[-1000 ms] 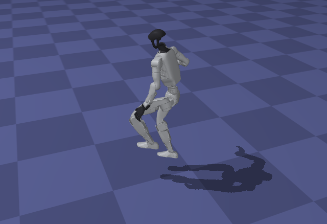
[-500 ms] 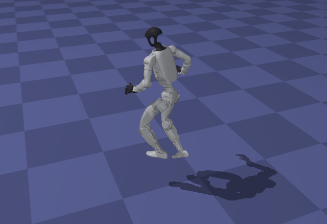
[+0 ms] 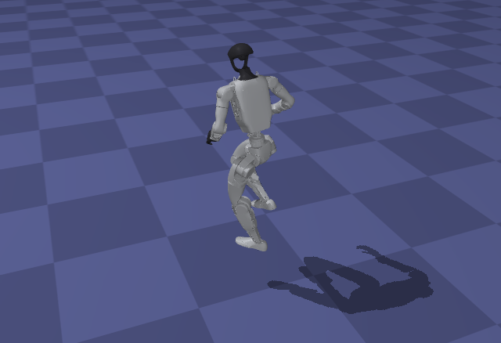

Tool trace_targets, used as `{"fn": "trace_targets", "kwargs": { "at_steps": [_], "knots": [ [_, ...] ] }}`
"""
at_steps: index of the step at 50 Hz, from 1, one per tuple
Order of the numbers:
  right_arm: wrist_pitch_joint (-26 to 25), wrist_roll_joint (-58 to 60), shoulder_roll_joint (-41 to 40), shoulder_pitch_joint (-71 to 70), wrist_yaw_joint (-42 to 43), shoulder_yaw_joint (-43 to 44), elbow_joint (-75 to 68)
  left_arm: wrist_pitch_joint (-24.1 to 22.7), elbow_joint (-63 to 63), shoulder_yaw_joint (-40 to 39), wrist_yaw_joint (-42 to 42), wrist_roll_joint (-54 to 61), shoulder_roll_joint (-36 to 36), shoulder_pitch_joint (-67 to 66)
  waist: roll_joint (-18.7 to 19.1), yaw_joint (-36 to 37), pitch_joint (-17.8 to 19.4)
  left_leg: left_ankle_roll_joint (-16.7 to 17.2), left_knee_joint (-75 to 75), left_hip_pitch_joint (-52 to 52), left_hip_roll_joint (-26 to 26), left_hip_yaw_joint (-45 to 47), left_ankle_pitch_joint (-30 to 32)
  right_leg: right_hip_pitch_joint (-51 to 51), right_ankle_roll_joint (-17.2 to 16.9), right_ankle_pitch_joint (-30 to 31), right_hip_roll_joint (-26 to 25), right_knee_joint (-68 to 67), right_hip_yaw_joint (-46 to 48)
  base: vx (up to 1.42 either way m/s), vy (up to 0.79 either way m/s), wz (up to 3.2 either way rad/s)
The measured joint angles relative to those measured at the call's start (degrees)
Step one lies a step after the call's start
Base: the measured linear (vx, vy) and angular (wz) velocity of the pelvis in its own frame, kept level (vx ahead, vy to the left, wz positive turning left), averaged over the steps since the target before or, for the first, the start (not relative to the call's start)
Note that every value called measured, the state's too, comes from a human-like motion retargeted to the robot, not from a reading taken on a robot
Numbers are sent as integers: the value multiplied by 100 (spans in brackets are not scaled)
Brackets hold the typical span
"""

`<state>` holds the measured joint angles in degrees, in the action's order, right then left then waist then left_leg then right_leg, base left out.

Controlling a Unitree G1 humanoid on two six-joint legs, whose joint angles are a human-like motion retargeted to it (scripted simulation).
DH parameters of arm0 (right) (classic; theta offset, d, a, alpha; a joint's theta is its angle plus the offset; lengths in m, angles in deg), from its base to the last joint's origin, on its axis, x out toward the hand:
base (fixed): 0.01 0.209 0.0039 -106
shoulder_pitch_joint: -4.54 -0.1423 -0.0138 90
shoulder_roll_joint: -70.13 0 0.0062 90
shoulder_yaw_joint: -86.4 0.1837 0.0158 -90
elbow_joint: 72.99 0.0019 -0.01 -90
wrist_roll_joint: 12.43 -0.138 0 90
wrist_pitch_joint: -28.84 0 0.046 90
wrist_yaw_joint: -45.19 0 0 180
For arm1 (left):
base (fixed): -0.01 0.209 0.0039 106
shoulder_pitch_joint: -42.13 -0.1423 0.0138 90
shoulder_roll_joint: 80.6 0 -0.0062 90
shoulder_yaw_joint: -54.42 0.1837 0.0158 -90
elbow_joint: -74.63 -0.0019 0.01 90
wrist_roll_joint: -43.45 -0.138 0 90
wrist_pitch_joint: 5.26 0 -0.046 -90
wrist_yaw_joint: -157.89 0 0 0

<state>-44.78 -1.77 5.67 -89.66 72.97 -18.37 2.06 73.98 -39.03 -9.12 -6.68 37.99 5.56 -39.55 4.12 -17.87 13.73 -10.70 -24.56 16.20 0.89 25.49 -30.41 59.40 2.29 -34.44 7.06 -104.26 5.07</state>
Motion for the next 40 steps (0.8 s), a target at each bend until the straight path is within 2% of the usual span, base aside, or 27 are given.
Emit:
{"fn": "trace_targets", "kwargs": {
  "at_steps": [7,16,27,40],
  "knots": [
    [-157,81,-85,-1137,-387,-710,144,17,-211,71,-210,92,-83,-213,44,184,12,71,279,-182,-27,112,156,307,203,-442,-65,841,271,9,3,-20],
    [-246,358,-504,-2251,-1089,-1914,-561,44,-1001,211,-687,-159,-390,-704,43,498,-121,151,231,-145,26,213,254,360,539,-842,-60,1284,532,10,-2,-18],
    [-368,879,-1024,-2846,-2056,-2990,-1614,116,-1722,311,-1389,-414,-654,-1071,-25,739,-266,220,226,-131,99,320,390,450,715,-894,-31,1537,773,4,-2,-9],
    [-633,1170,-1445,-3049,-3043,-3564,-2255,280,-2194,150,-2155,-277,-894,-1375,-87,932,-301,253,23,-29,244,420,503,662,915,-913,-51,1733,983,4,-2,-13]
  ]
}}
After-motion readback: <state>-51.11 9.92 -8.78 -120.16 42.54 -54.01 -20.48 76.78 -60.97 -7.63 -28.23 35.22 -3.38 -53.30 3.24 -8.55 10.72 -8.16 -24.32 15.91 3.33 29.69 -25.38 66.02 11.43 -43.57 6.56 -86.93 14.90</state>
